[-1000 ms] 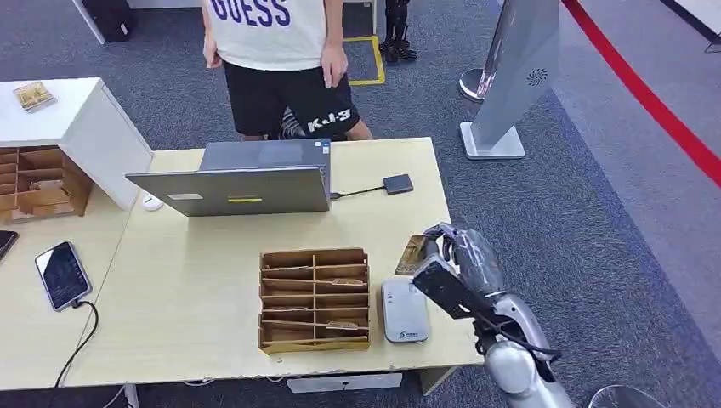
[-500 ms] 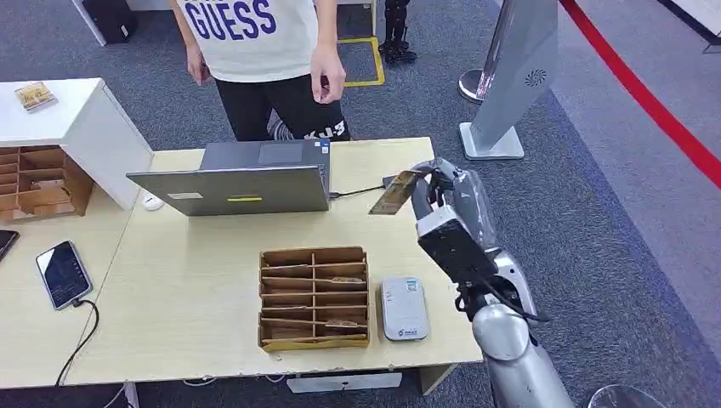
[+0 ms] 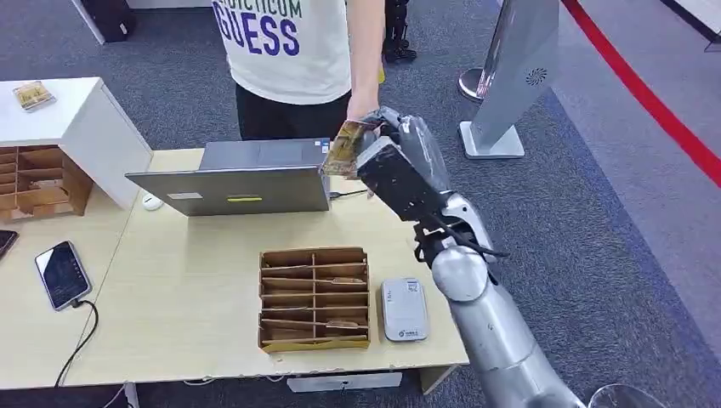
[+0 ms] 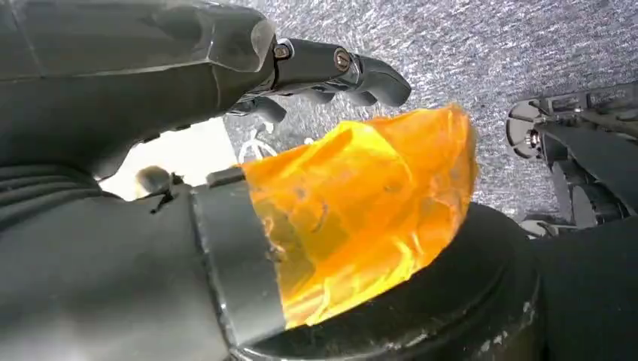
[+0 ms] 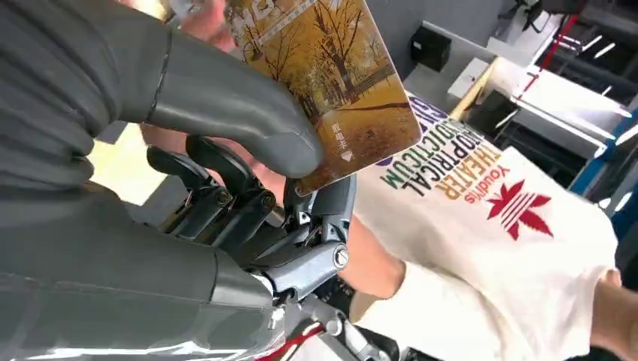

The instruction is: Pass the card to the sensor for recognition and then transmit it.

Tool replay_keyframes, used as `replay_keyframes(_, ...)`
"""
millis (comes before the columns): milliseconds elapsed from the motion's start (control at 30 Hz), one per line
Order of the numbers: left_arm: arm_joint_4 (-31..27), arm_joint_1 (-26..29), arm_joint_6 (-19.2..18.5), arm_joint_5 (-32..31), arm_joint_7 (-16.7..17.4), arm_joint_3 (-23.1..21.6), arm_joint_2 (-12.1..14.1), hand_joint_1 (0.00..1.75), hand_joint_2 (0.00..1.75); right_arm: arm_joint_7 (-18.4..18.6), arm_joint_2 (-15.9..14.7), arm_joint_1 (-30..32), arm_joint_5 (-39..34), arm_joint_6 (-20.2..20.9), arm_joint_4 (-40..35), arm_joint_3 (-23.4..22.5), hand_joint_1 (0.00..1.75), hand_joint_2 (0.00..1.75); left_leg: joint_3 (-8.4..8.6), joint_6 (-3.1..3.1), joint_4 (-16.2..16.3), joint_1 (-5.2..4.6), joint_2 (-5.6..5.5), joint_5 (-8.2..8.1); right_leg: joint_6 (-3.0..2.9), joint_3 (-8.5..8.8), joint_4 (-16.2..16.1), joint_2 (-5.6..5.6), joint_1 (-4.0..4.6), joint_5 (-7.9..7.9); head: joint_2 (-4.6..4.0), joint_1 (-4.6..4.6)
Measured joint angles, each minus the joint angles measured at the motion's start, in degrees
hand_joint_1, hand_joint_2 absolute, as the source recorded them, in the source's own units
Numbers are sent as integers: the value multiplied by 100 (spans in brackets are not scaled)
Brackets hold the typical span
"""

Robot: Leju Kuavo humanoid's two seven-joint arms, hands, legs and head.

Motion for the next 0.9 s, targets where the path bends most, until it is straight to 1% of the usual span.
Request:
replay_keyframes(33,20,-12,-7,-20,-2,-59,4,0,0,52,114,-209,20,13,258,59,175,175,0,0,0,0,-1,0,0,0,0,-1,0,-1,0,2)
replay_keyframes(133,30,-12,-9,-22,0,-76,7,0,0,57,181,-319,24,13,417,83,175,175,0,0,0,0,-1,0,0,0,0,-1,0,-1,0,0)
replay_keyframes(633,33,-11,-9,-22,0,-79,26,0,0,57,240,-391,31,15,636,116,175,175,-2,0,0,0,-2,0,0,-1,-1,-2,0,-1,0,2)
replay_keyframes(867,57,-18,-26,-68,7,-92,26,0,0,251,356,-641,203,33,954,155,173,175,-2,0,0,0,-1,0,0,-2,0,-1,0,-1,0,2)
replay_keyframes(900,66,-19,-26,-70,7,-103,26,0,0,260,378,-689,232,33,1021,166,0,175,-2,0,0,0,-1,0,0,-2,0,-1,0,-1,0,2)
